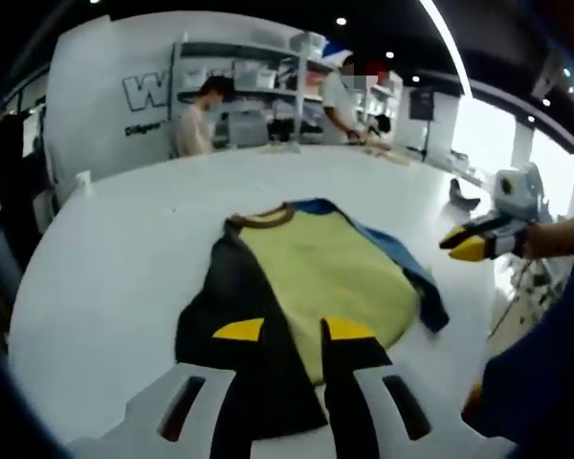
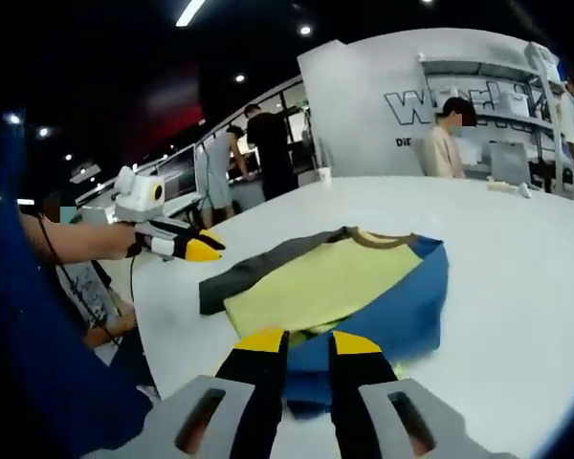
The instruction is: Fold the garment on the visible template until the final outline fits inside the template.
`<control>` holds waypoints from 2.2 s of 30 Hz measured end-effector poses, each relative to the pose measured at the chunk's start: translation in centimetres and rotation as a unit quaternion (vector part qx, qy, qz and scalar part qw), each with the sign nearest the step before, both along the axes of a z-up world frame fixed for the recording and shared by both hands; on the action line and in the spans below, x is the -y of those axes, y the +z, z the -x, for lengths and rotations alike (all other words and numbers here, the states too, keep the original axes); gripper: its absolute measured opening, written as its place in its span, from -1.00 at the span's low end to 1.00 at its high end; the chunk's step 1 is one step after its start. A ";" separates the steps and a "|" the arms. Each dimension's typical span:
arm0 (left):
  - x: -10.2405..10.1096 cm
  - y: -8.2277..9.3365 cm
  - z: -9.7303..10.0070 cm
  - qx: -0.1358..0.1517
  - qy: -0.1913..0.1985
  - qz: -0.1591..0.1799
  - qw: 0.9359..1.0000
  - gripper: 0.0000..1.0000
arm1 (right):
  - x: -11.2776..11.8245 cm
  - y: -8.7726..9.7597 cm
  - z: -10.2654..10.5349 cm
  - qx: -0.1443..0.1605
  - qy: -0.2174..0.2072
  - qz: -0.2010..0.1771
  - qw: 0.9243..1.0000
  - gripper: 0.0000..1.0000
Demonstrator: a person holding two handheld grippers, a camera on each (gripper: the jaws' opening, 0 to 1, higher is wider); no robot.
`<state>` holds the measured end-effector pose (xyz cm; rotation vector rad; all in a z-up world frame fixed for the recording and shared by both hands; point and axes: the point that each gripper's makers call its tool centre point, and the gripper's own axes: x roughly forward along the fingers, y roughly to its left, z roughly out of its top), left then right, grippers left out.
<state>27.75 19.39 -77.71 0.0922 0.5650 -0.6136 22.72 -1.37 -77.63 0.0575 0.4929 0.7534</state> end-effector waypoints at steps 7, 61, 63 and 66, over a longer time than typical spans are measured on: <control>-0.6 -0.8 2.1 0.001 0.025 -0.005 1.000 -0.56 | -1.8 -1.7 3.3 -0.027 0.019 0.008 0.999 -0.67; -4.1 -3.2 6.6 -0.013 0.020 0.020 1.000 -0.55 | -4.0 -6.8 3.5 -0.223 -0.240 -0.101 0.939 -0.99; -4.1 -3.2 6.6 -0.014 0.020 0.021 0.999 -0.55 | -3.7 -6.9 3.5 -0.220 -0.241 -0.094 0.941 -1.00; -4.0 -3.3 6.6 -0.015 0.019 0.022 0.999 -0.55 | -3.4 -6.9 3.7 -0.222 -0.241 -0.090 0.940 -1.00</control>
